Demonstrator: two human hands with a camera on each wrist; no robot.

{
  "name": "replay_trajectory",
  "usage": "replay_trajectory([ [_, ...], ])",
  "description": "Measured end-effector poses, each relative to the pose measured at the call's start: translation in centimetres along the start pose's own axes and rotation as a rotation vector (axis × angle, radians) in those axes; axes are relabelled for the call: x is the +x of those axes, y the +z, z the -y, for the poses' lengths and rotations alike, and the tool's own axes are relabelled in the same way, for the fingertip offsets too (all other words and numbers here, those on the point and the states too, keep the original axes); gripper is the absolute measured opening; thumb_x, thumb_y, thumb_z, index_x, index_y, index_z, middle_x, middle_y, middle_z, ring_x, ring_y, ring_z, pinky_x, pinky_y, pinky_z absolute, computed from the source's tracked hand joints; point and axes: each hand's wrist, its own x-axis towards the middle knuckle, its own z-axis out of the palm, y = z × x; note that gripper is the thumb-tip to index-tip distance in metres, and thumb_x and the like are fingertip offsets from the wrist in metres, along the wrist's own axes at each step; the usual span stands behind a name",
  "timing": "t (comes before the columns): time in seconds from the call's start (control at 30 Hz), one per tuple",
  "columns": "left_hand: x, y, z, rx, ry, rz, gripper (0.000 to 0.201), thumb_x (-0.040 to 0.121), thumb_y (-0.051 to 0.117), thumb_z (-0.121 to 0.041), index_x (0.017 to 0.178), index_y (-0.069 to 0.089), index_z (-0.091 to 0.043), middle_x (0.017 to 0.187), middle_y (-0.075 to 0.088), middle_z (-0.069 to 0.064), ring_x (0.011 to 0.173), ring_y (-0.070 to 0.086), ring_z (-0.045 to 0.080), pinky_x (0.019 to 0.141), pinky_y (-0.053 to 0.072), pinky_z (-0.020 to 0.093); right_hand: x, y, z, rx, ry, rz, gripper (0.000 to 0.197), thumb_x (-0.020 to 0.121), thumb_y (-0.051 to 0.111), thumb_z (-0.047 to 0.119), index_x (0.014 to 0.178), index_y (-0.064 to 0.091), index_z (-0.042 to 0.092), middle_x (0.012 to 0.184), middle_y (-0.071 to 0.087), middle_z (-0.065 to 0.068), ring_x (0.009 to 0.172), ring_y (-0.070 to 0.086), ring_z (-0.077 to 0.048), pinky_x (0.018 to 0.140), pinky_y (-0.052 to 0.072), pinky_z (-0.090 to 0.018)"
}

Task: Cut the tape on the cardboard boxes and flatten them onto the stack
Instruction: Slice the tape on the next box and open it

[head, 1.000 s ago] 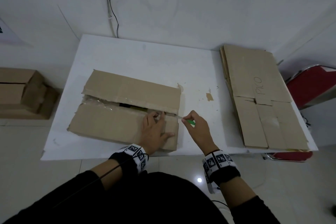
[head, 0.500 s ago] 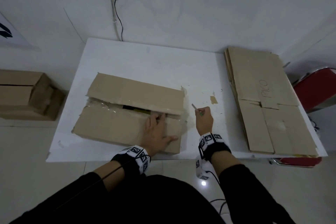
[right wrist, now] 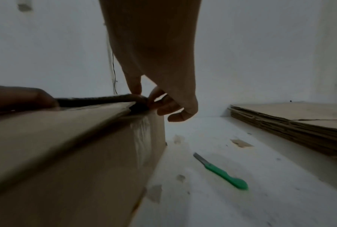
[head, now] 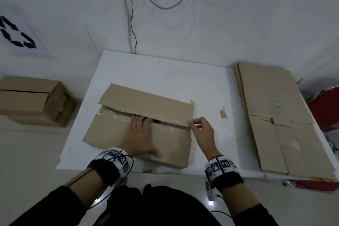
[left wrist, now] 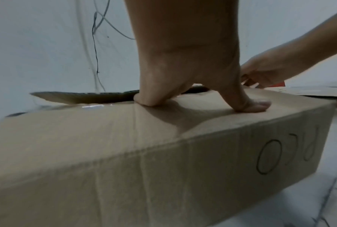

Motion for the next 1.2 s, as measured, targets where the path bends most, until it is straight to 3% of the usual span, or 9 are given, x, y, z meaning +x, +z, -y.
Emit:
replay_trajectory([
  [0.17, 0.4, -1.9, -1.5, 0.053, 0.105, -0.319, 0.108, 0.033, 0.07, -0.08, 0.112, 0.04, -0.013, 0.118, 0.039, 0.007, 0.115, 0.038, 0.028, 0.105, 0.02, 0.052, 4.2, -0.9, 4.2, 0.417, 0.157, -0.012, 0.028, 0.102, 0.049, 0.031, 0.109, 0.062, 0.007, 0.106, 0.068, -0.005, 0.09, 0.063, -0.02, 0.069, 0.048, -0.027],
  [0.3, -0.9, -4.5, -1.4, 0.033, 0.254, -0.587, 0.034, 0.086, 0.057, -0.053, 0.094, 0.05, -0.021, 0.085, 0.059, -0.003, 0.073, 0.053, 0.018, 0.074, 0.033, 0.032, 7.9, -0.7, 7.0, 0.408, 0.056, 0.001, 0.038, 0.104, 0.042, 0.038, 0.135, 0.049, 0.017, 0.133, 0.055, -0.001, 0.114, 0.056, -0.02, 0.091, 0.048, -0.034],
  [0.47, -4.0, -5.1, -0.6, -0.053, 0.213, -0.486, 0.039, 0.1, 0.032, -0.04, 0.068, 0.048, -0.022, 0.044, 0.038, -0.008, 0.033, 0.032, 0.014, 0.039, 0.021, 0.021, 13.5, 2.5, 7.6, 0.01, -0.107, 0.122, 0.042, 0.092, 0.049, 0.059, 0.124, 0.053, 0.033, 0.127, 0.053, 0.002, 0.11, 0.052, -0.017, 0.101, 0.038, -0.033],
  [0.53, -4.7, -4.5, -0.7, -0.109, 0.103, -0.415, 0.038, 0.097, 0.035, -0.043, 0.068, 0.048, -0.022, 0.046, 0.034, -0.011, 0.035, 0.031, 0.012, 0.037, 0.022, 0.023, 14.7, 4.3, 7.0, -0.261, -0.052, 0.209, 0.068, 0.089, 0.058, 0.059, 0.146, 0.037, 0.026, 0.157, 0.028, -0.009, 0.134, 0.04, -0.03, 0.112, 0.034, -0.04],
  [0.6, -4.6, -4.1, -1.0, -0.126, 0.019, -0.363, 0.032, 0.091, 0.04, -0.043, 0.072, 0.052, -0.021, 0.05, 0.045, -0.009, 0.041, 0.042, 0.012, 0.039, 0.023, 0.024, 14.6, 5.8, 6.6, -0.453, 0.007, 0.191, 0.091, 0.085, 0.062, 0.057, 0.156, 0.014, 0.024, 0.165, -0.002, -0.009, 0.147, 0.017, -0.034, 0.119, 0.021, -0.041],
  [0.7, -4.1, -5.1, -1.5, -0.104, -0.094, -0.132, 0.025, 0.083, 0.053, -0.036, 0.099, 0.057, -0.017, 0.083, 0.063, 0.0, 0.073, 0.059, 0.019, 0.053, 0.035, 0.027, 14.5, 7.6, 6.7, -0.612, 0.05, 0.184, 0.13, 0.054, 0.056, 0.091, 0.156, 0.009, 0.027, 0.163, 0.0, -0.016, 0.149, 0.006, -0.039, 0.118, 0.014, -0.052],
  [0.8, -3.3, -4.1, -0.6, 0.078, -0.109, 0.06, 0.074, 0.081, 0.066, -0.04, 0.142, 0.03, -0.017, 0.134, 0.046, 0.007, 0.122, 0.045, 0.026, 0.092, 0.039, 0.034, 14.0, 8.6, 7.2, -0.8, 0.124, 0.273, 0.145, 0.047, 0.065, 0.09, 0.154, -0.014, 0.034, 0.162, -0.019, -0.009, 0.149, -0.011, -0.039, 0.112, 0.01, -0.071],
  [0.97, -0.2, -3.2, 2.2, 0.231, -0.16, 0.197, 0.129, 0.055, 0.065, -0.081, 0.152, -0.007, -0.036, 0.156, -0.025, 0.016, 0.141, -0.023, 0.043, 0.105, -0.007, 0.073, 12.5, 7.6, 6.4, -0.717, 0.054, 0.247, 0.119, 0.073, 0.066, 0.071, 0.154, -0.013, 0.036, 0.163, -0.02, -0.003, 0.149, -0.013, -0.036, 0.112, 0.006, -0.069],
  [1.2, 0.1, -2.6, 4.7, 0.065, -0.206, 0.136, 0.134, 0.047, 0.049, -0.096, 0.15, -0.015, -0.039, 0.156, -0.029, 0.006, 0.141, -0.024, 0.043, 0.107, -0.004, 0.07, 9.9, -1.9, 6.1, 0.211, -0.024, 0.093, 0.057, 0.103, 0.044, 0.042, 0.155, 0.025, 0.03, 0.146, 0.046, 0.001, 0.124, 0.052, -0.018, 0.105, 0.043, -0.038],
])
